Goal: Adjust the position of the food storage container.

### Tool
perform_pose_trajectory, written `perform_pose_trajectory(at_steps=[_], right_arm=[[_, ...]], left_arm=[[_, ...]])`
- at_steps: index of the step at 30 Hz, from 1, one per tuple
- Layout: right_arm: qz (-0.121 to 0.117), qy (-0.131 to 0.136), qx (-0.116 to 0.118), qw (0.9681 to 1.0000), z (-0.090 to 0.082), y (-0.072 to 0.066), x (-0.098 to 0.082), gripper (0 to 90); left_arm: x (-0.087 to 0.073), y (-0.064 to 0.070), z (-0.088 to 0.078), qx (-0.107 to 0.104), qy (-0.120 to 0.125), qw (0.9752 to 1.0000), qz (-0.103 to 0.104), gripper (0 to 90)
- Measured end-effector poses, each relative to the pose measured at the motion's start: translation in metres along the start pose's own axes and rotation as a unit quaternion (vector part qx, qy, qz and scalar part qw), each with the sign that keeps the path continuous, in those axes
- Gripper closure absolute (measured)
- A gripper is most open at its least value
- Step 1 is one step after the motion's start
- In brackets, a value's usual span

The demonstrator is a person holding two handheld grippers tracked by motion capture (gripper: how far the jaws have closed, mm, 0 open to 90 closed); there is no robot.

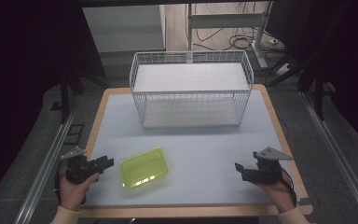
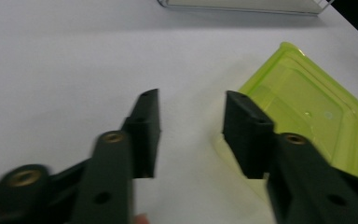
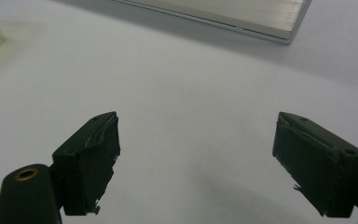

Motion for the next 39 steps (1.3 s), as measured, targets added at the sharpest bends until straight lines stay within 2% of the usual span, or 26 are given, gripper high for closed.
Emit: perform_pose_trajectory(at_steps=[1,2,3,4,5,7,14,16,19,22,34,39], right_arm=[[0.000,0.000,0.000,1.0000,0.000,0.000,0.000,14.9],[-0.002,0.000,0.000,1.0000,0.000,-0.001,0.000,14.9],[-0.005,0.000,-0.004,1.0000,-0.001,-0.001,0.000,15.0],[-0.005,0.000,-0.004,1.0000,-0.001,-0.001,0.000,15.0],[-0.004,0.000,-0.006,1.0000,-0.001,-0.001,0.001,15.0],[-0.003,0.000,-0.007,1.0000,-0.001,0.000,0.000,15.1],[-0.007,-0.006,-0.008,0.9999,0.002,0.000,-0.002,15.1],[-0.011,-0.009,-0.011,0.9998,0.002,0.000,-0.003,15.1],[-0.011,-0.010,-0.011,0.9998,0.002,0.000,-0.003,15.5],[-0.013,-0.010,-0.012,0.9998,0.002,-0.001,-0.003,15.7],[-0.020,-0.015,-0.013,0.9996,0.004,-0.002,-0.005,15.8],[-0.023,-0.011,-0.014,0.9996,0.002,-0.002,-0.003,15.8]], left_arm=[[0.000,0.000,0.000,0.000,0.000,1.0000,0.000,71.8],[0.000,0.001,-0.001,-0.003,-0.003,1.0000,0.000,71.8],[-0.001,0.005,-0.002,-0.012,-0.010,0.9999,0.004,82.3],[-0.001,0.005,-0.002,-0.012,-0.010,0.9999,0.004,84.9],[-0.003,0.008,-0.004,-0.022,-0.015,0.9996,0.008,89.2],[-0.005,0.012,-0.006,-0.031,-0.018,0.9993,0.010,89.8],[-0.018,0.014,-0.008,-0.036,-0.035,0.9987,0.011,89.8],[-0.028,0.019,-0.005,-0.049,-0.051,0.9975,0.005,89.8],[-0.035,0.023,0.001,-0.055,-0.068,0.9961,0.009,89.8],[-0.035,0.027,0.005,-0.054,-0.072,0.9958,0.015,89.8],[-0.041,0.027,0.013,-0.059,-0.091,0.9940,0.007,89.8],[-0.043,0.030,0.011,-0.063,-0.094,0.9935,0.011,89.8]])
Point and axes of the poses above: each handheld gripper's, and its own axes: z roughly forward along the jaws, x roughly out of its top, y roughly to its right, the point moved 10 cm from there along z, roughly forward along the jaws, and after that the axes turned 3 degrees about y, right-handed, at the moved point
